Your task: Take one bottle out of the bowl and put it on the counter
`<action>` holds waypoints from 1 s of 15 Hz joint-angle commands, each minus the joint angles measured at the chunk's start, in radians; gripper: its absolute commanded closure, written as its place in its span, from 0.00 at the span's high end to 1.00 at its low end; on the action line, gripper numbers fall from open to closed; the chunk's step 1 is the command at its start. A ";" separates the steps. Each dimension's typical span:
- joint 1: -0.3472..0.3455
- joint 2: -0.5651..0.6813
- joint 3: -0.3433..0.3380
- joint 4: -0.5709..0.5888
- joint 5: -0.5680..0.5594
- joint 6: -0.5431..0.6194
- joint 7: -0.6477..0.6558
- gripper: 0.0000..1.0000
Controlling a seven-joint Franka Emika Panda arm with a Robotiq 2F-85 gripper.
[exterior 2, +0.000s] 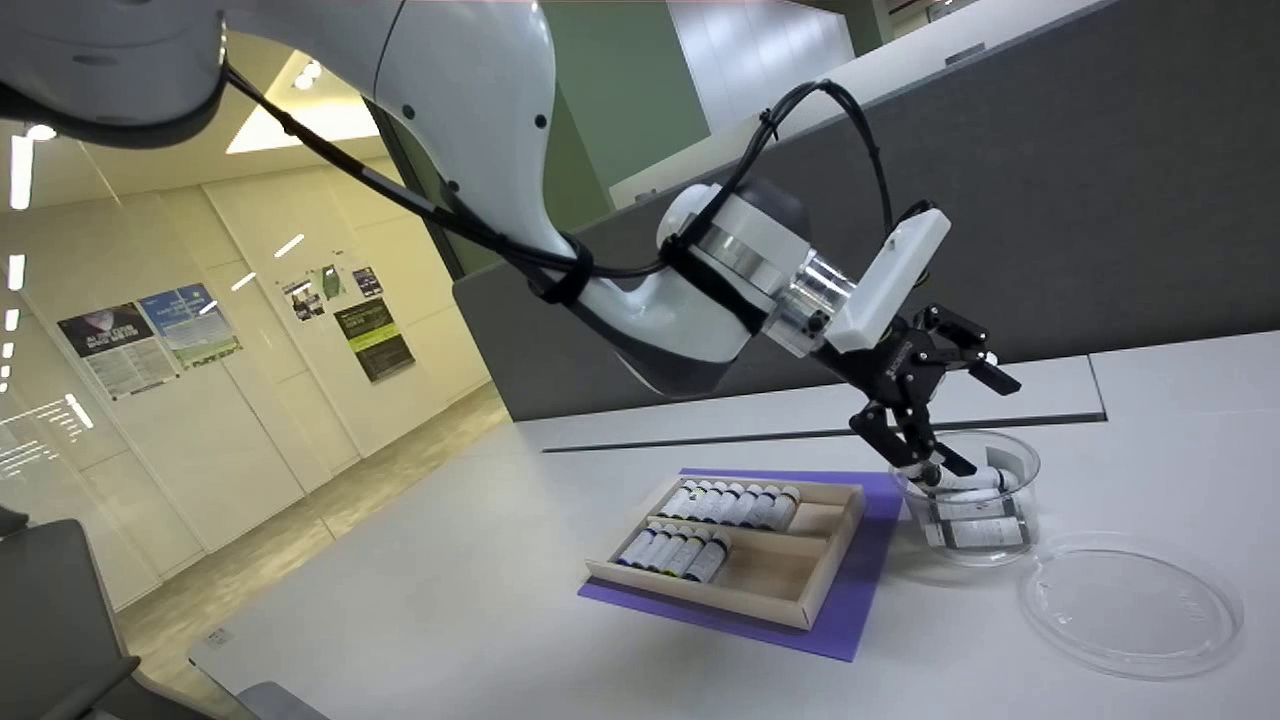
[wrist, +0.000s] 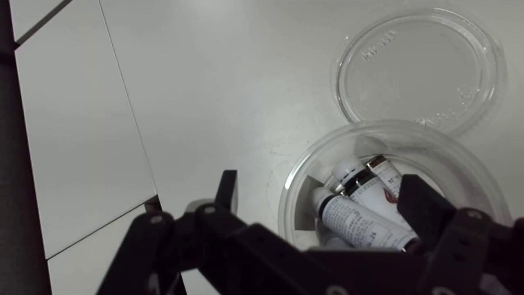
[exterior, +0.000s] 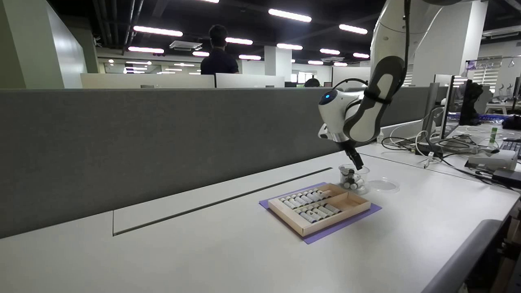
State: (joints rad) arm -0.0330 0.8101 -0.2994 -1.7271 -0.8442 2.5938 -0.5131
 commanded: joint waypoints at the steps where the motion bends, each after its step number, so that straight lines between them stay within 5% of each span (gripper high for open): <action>1: 0.020 -0.064 0.008 -0.071 -0.092 -0.060 0.128 1.00; 14: -0.097 -0.072 0.137 -0.096 -0.072 0.010 0.153 1.00; 15: -0.103 -0.071 0.140 -0.096 -0.065 0.014 0.153 0.75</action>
State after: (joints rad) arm -0.1065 0.7584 -0.1813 -1.8019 -0.9177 2.5842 -0.3833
